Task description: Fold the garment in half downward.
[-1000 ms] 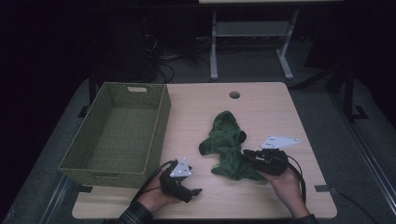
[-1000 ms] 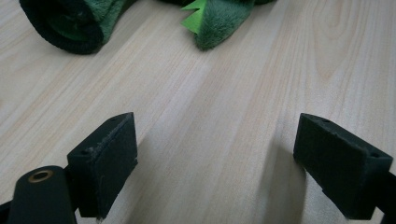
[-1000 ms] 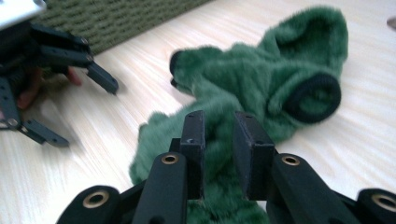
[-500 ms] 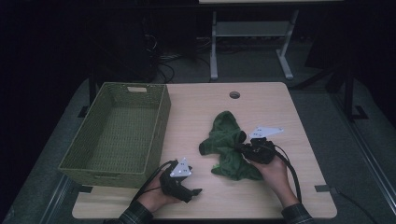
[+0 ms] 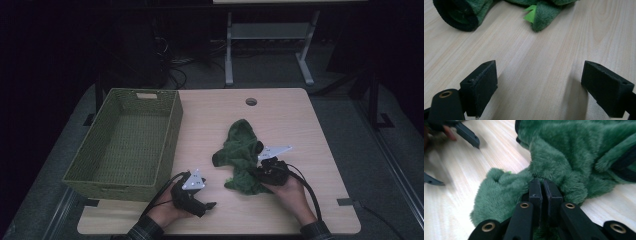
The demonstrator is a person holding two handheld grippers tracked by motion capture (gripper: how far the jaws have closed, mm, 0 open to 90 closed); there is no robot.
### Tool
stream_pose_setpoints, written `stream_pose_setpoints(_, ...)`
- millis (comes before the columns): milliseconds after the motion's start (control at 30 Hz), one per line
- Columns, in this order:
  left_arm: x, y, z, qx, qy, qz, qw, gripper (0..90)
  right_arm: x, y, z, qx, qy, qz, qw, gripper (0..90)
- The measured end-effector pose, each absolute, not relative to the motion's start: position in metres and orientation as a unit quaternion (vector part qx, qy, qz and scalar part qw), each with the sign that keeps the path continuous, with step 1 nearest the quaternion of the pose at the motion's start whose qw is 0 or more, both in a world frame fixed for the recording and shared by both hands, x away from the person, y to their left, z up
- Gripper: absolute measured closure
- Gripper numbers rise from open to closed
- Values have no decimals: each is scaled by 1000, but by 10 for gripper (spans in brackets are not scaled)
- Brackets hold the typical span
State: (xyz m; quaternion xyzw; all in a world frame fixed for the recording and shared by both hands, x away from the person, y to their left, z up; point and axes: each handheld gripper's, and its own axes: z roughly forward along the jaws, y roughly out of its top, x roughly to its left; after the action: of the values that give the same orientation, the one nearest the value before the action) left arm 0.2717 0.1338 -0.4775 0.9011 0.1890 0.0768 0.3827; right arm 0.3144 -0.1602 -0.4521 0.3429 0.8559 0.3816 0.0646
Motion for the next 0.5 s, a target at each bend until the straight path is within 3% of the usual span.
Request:
stream_pose_setpoints(300, 272, 134, -478, 901, 189, 77, 383, 128, 317, -152, -464, 340, 864, 361, 87, 867)
stream_pose_setpoints(500, 272, 134, -477, 901, 187, 79, 382, 128, 310, -163, -448, 340, 847, 397, 94, 830)
